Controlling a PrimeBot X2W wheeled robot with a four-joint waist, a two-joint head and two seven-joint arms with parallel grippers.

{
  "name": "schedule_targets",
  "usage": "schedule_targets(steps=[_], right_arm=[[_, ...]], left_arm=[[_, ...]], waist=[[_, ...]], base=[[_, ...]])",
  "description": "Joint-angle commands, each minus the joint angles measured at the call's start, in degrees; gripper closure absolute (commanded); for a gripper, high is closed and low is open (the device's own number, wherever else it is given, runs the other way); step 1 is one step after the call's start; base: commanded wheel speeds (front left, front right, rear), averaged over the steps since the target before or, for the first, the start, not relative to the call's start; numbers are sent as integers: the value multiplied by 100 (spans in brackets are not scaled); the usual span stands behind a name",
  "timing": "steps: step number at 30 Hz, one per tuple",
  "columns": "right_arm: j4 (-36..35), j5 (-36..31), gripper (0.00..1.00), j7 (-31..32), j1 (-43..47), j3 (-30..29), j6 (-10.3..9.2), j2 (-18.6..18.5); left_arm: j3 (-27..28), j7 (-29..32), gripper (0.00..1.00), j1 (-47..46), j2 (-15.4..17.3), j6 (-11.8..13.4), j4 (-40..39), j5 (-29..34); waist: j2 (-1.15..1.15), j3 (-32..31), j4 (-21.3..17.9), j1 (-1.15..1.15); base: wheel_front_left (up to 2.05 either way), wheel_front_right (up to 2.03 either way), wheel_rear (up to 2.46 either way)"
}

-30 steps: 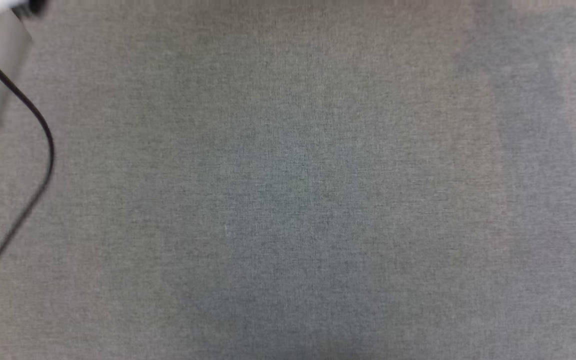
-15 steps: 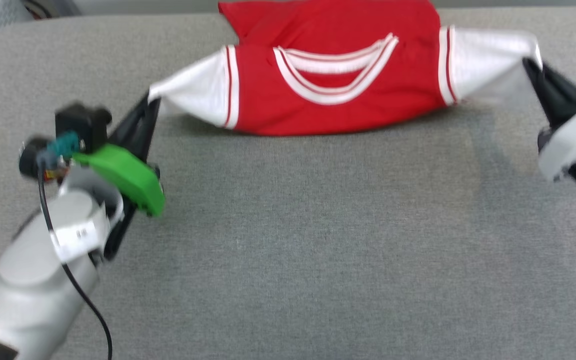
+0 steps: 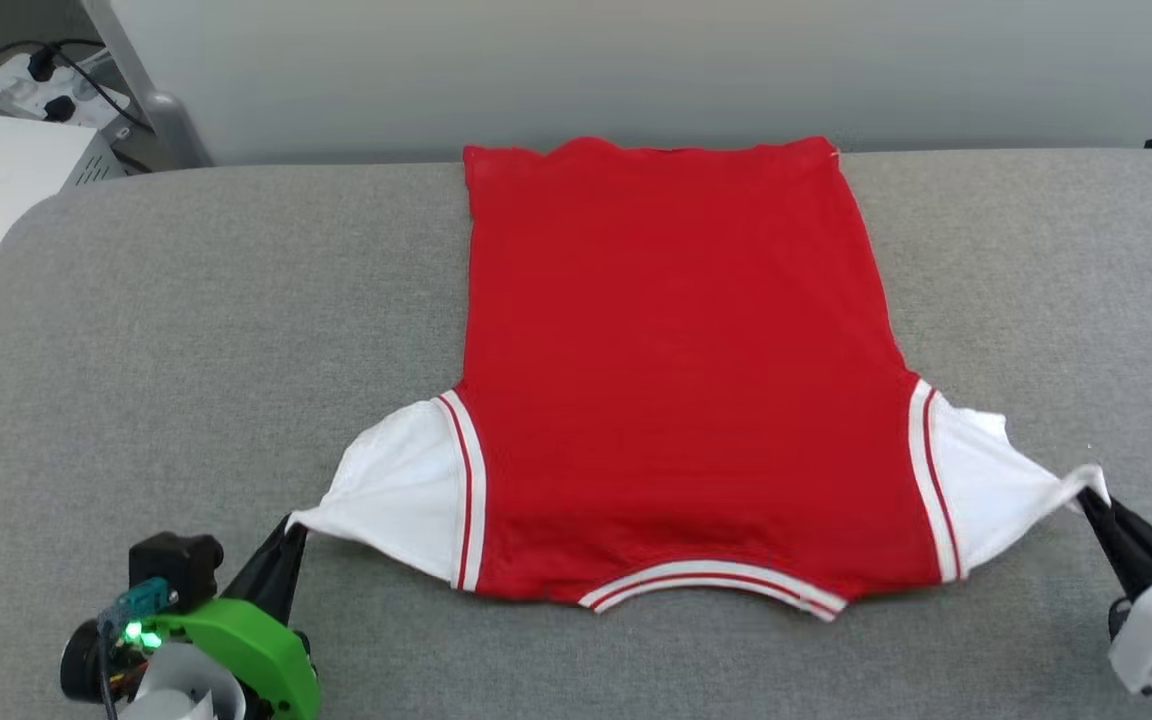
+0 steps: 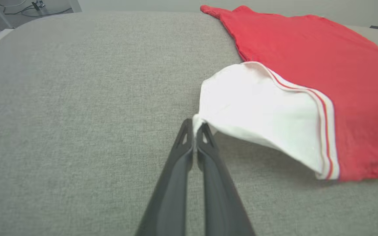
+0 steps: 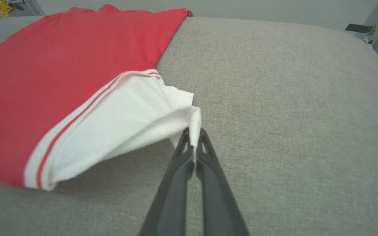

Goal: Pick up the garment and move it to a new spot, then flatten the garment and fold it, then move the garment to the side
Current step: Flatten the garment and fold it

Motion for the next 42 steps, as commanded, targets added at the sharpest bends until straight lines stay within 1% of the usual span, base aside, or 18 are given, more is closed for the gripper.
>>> schedule_targets(steps=[1,5,9,14,18,19,20,21,22,28,30,31,32,34,37,39,42], right_arm=[[-14,-30,100,-31,237,-127,-5,4],[-146,-166,100,18,952,-509,-5,33],[-399,-270,100,182,1645,-975,-5,153],[-782,-331,100,489,2356,-1641,-5,401],[-1121,-557,100,817,2619,-2010,-5,567],[-1216,-618,94,903,2641,-2114,-5,618],[-1301,-654,71,968,2648,-2196,-5,660],[-1404,-698,27,1037,2649,-2310,-5,707],[-1484,-747,0,1093,2651,-2397,-5,729],[-2133,-937,0,1394,2555,-3066,-5,809],[-2368,-937,0,1421,2429,-3511,-5,784],[-2606,-1005,0,1481,2229,-3913,-5,720],[-2748,-1057,0,1546,2085,-4070,-5,661],[-3024,-1111,0,1733,1743,-4258,-5,540],[-3367,-983,0,2086,1010,-4489,-5,403],[-3460,-983,0,2362,423,-4506,-5,276],[-3393,-920,0,2883,-512,-4348,-5,143]], left_arm=[[106,-34,100,203,-15,68,-38,-28],[340,-34,100,720,-25,186,-82,42],[596,-35,100,1254,-75,254,-191,47],[744,-35,100,1598,-159,259,-310,99],[766,-35,100,1650,-238,265,-372,206],[755,-35,100,1636,-261,269,-398,252],[743,-35,100,1617,-278,278,-421,292],[720,-35,100,1585,-301,294,-450,337],[692,-34,100,1551,-316,305,-475,380],[555,-19,100,1361,-472,429,-763,546],[548,-20,100,1313,-546,444,-900,536],[537,-21,100,1260,-597,484,-1058,567],[517,-19,100,1227,-606,521,-1145,615],[504,-16,100,1161,-617,587,-1313,699],[499,-18,100,1017,-651,620,-1567,785],[497,-20,100,883,-685,633,-1709,858],[480,-23,100,702,-750,626,-1855,956]], waist=[[0,-146,-28,1],[0,-222,-42,1],[0,-296,-50,1],[0,-301,-21,1],[0,-246,3,1],[0,-227,19,1],[0,-206,35,1],[0,-185,60,1],[0,-173,87,1],[0,-88,272,1],[0,-39,352,1],[0,44,432,1],[0,106,473,1],[0,252,541,1],[0,555,690,1],[0,751,796,1],[0,1049,943,1]], base=[[0,0,0],[0,0,0],[0,0,0],[0,0,0],[0,0,0],[0,0,0],[0,0,0],[0,0,0],[0,0,0],[0,0,0],[0,0,0],[0,0,0],[0,0,0],[0,0,0],[0,0,0],[0,0,0],[0,0,0]])
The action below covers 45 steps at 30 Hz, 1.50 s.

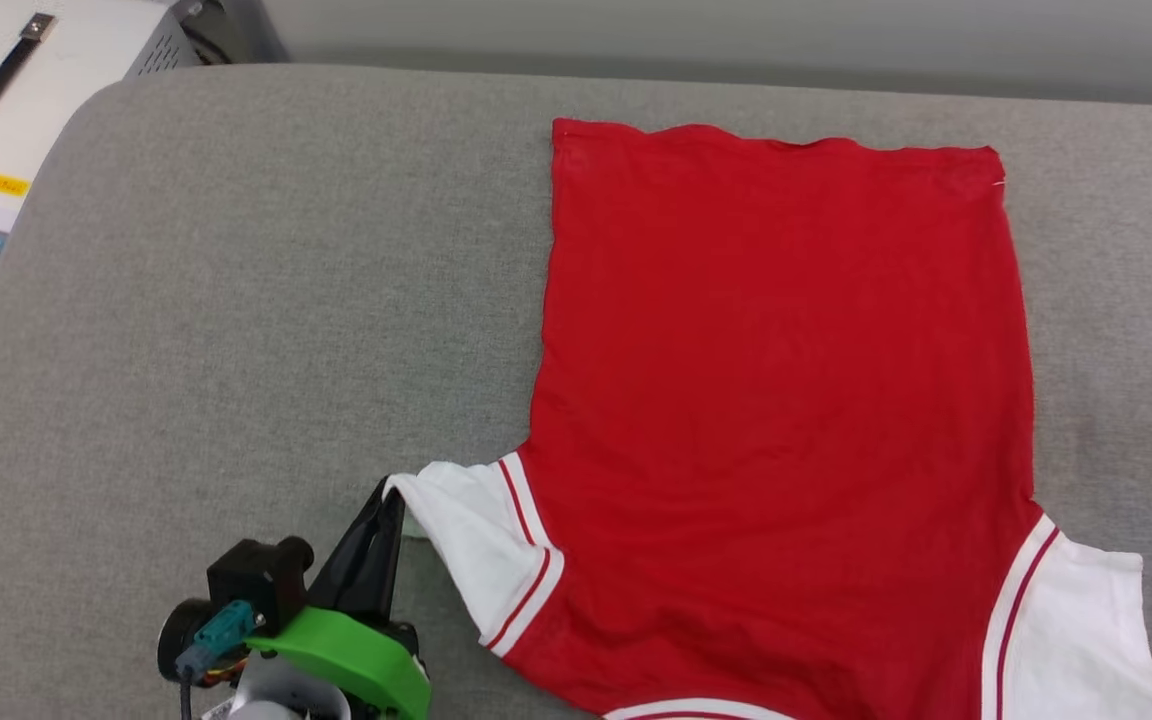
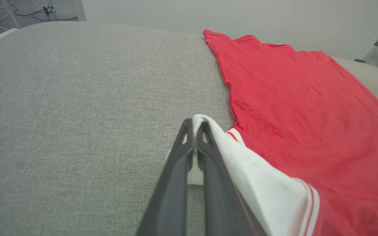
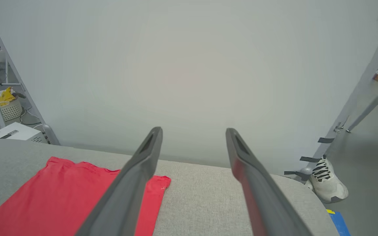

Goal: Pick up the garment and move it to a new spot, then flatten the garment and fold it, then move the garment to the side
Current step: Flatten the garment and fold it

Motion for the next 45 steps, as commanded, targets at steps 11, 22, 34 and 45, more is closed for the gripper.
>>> schedule_targets(steps=[11,22,34,45], right_arm=[[2127,-6,0,3123,-2875,1382,-5,-324],[3336,-368,0,4178,-3886,1816,-5,-143],[3914,-106,100,3727,-3044,2078,-5,-271],[3064,92,100,2375,-2934,2717,-5,-715]], left_arm=[[103,-37,100,-576,-404,-143,-284,354],[425,-38,100,-937,-975,-712,-58,765],[872,-39,100,-888,-1320,-1115,316,1145],[1291,-39,100,-478,-1427,-1349,687,1312]], waist=[[0,1398,829,0],[0,2172,1306,0],[0,1999,1248,0],[0,1067,852,0]], base=[[0,0,0],[0,0,0],[0,0,0],[0,0,0]])
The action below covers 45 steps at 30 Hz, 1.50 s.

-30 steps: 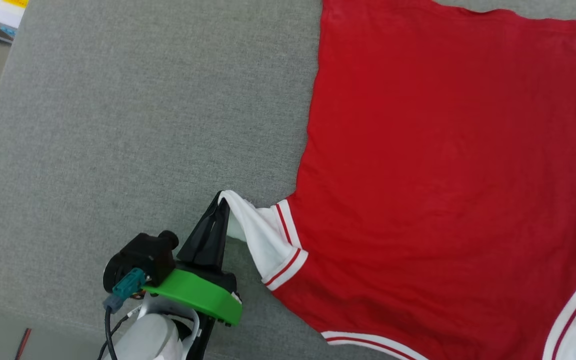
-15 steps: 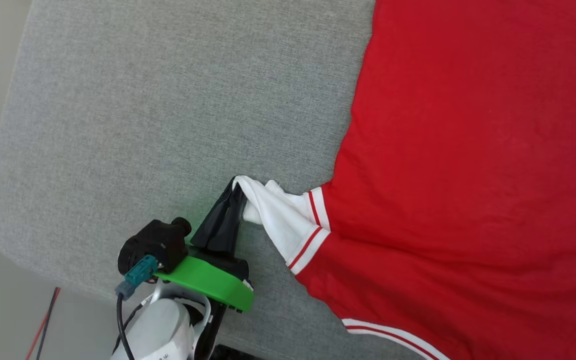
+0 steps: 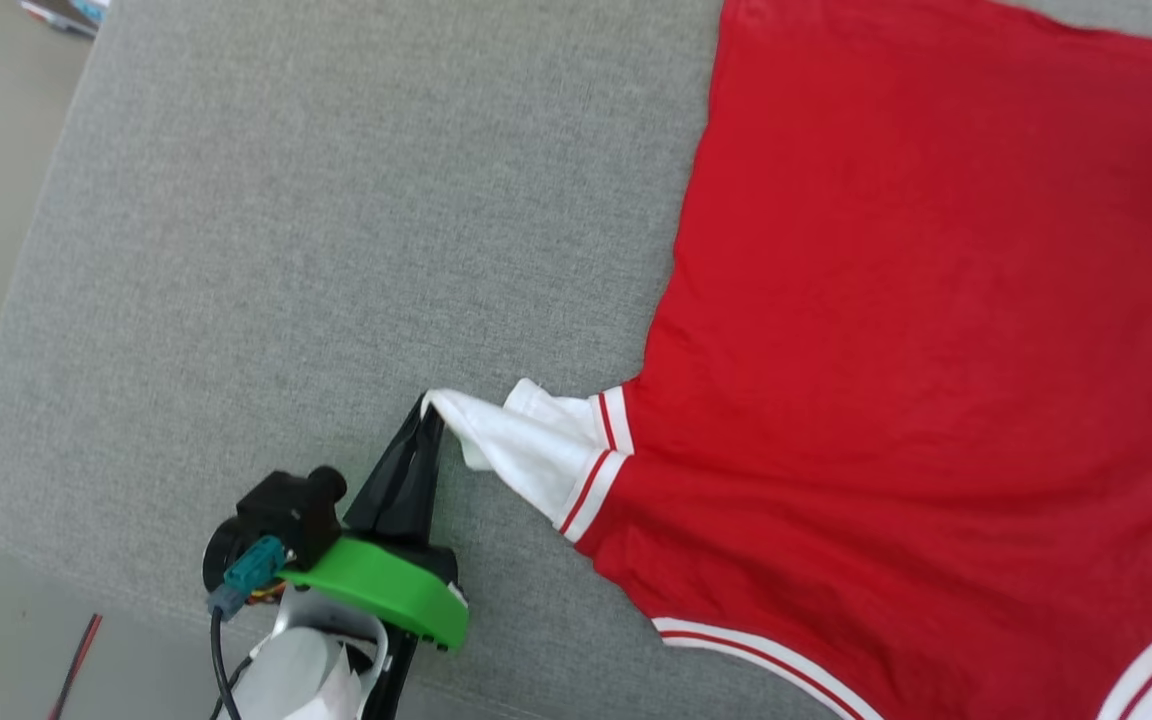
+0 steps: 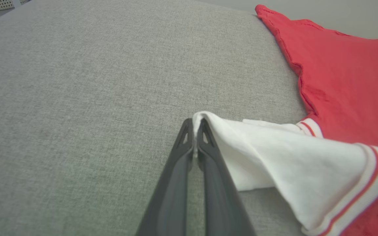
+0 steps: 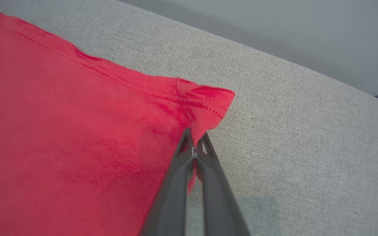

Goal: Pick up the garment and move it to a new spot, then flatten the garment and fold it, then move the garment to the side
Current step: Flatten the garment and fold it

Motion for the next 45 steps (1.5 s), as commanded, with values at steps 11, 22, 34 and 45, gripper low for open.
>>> schedule_targets(steps=[11,22,34,45], right_arm=[[-1135,504,100,-930,2168,-420,-5,-540],[-2192,312,100,-1073,5410,-2381,-5,394],[-2502,34,100,-707,7223,-2782,-5,2103],[-3090,30,0,-1040,6241,-2763,-5,1496]], left_arm=[[378,-35,100,697,83,-56,166,104],[511,-35,100,1031,213,-26,228,119],[494,-35,100,1056,246,-28,247,131],[406,-33,100,973,253,-7,193,171]], waist=[[0,-1358,-786,-1],[0,-1786,-1086,-1],[0,-1815,-1123,-1],[0,-1809,-1098,-1]], base=[[0,0,0],[0,0,0],[0,0,0],[0,0,0]])
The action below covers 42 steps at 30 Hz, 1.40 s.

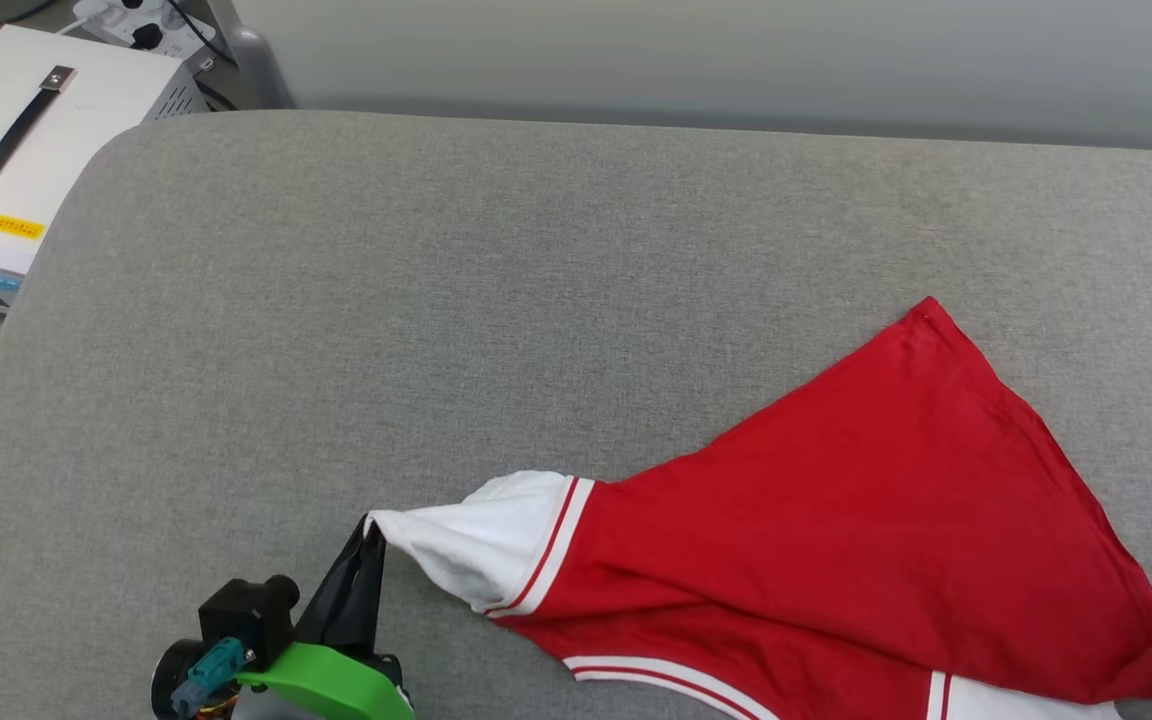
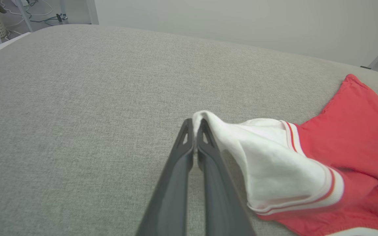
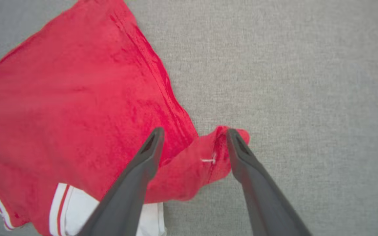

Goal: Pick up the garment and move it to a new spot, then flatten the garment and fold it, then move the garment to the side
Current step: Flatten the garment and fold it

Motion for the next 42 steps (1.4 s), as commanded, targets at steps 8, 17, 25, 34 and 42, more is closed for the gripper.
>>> schedule_targets(steps=[8,17,25,34,42], right_arm=[[-447,-137,0,384,-1797,555,-5,-797],[342,-250,0,1545,-3901,2013,-5,-1219],[1697,-217,0,2145,-5284,3177,-5,-1134],[3191,-167,0,1943,-5793,3922,-5,-741],[3776,225,100,1613,-5707,4524,-5,-673]], left_arm=[[-136,-19,100,-329,3,-5,-94,104],[-267,-25,100,-714,-125,-42,-126,171],[-367,-31,100,-968,-270,-77,-132,262],[-398,-34,100,-1158,-392,-120,-182,366],[-317,-34,100,-1079,-423,-120,-153,417]], waist=[[0,328,237,0],[0,780,546,0],[0,1109,776,0],[0,1371,934,0],[0,1251,859,0]], base=[[0,0,0],[0,0,0],[0,0,0],[0,0,0],[0,0,0]])
